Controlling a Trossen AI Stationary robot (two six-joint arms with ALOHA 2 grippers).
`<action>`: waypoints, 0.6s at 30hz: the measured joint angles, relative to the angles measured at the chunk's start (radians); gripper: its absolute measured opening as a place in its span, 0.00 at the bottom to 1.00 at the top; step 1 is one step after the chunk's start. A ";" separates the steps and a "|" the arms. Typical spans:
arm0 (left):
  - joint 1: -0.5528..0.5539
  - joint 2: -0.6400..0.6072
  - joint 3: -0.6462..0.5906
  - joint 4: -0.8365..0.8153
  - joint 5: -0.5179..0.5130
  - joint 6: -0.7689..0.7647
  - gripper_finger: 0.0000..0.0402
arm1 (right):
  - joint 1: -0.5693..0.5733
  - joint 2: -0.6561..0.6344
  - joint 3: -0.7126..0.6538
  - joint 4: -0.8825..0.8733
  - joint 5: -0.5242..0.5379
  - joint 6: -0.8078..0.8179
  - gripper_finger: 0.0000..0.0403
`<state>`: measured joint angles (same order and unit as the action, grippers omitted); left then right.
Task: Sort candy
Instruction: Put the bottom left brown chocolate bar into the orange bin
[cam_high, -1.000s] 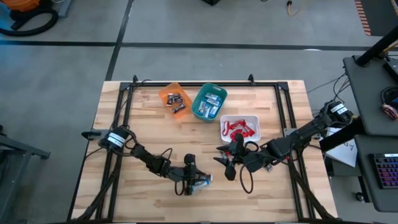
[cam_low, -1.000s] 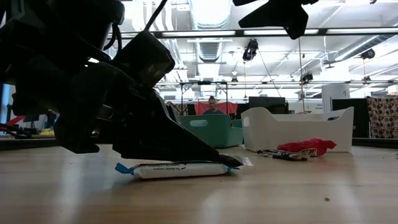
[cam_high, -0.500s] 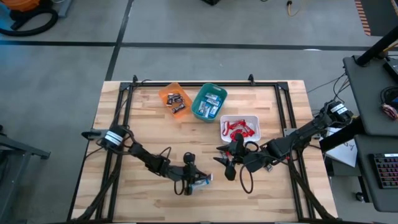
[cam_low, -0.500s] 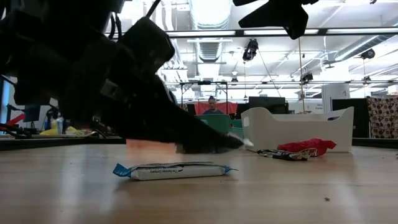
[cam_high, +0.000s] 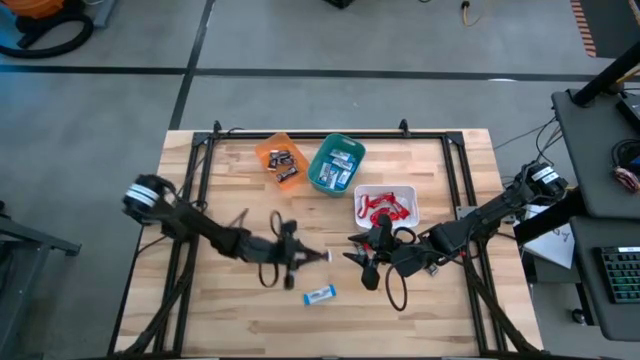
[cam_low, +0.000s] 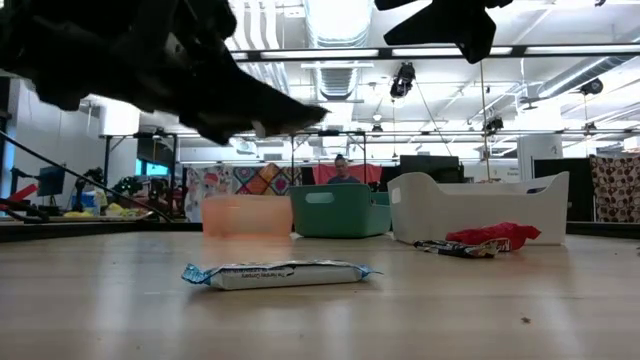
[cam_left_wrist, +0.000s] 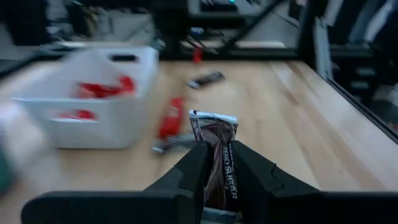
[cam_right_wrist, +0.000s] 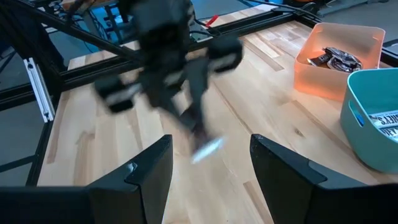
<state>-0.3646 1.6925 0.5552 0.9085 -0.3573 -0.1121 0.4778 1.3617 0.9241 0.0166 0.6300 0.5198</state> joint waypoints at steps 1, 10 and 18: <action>0.021 -0.040 -0.024 0.000 0.000 0.004 0.12 | 0.000 0.000 0.000 -0.001 0.000 0.000 0.51; 0.266 -0.331 -0.170 -0.123 -0.001 0.038 0.12 | 0.000 0.000 0.000 -0.001 0.002 -0.006 0.51; 0.508 -0.443 -0.161 -0.388 0.041 0.146 0.10 | -0.004 0.000 0.000 -0.004 0.029 -0.018 0.51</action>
<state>0.1437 1.2494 0.3943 0.5204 -0.3162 0.0339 0.4741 1.3617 0.9241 0.0124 0.6591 0.5021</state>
